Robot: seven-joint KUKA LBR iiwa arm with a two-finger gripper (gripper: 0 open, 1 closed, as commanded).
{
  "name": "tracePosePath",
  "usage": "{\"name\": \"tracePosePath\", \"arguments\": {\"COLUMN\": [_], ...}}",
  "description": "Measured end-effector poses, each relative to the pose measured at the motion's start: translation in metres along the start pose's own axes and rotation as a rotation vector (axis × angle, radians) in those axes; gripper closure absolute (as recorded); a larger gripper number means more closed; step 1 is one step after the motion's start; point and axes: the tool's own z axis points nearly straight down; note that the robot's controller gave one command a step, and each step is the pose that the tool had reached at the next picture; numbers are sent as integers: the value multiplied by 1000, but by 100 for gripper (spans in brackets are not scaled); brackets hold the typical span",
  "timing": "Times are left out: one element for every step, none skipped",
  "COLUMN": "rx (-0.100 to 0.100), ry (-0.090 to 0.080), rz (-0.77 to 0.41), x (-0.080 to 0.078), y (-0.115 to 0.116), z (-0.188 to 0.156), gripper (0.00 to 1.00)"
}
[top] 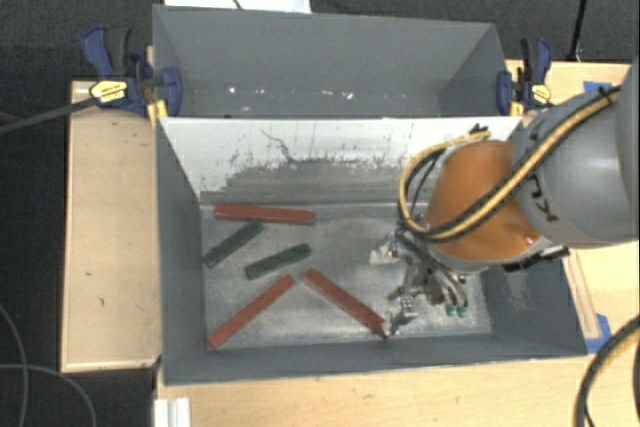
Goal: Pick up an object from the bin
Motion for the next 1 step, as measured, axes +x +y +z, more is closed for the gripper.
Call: {"name": "tracePosePath", "arguments": {"rx": [0], "ry": [2], "rz": [0], "x": [1], "y": [0], "z": [0], "gripper": [0]}}
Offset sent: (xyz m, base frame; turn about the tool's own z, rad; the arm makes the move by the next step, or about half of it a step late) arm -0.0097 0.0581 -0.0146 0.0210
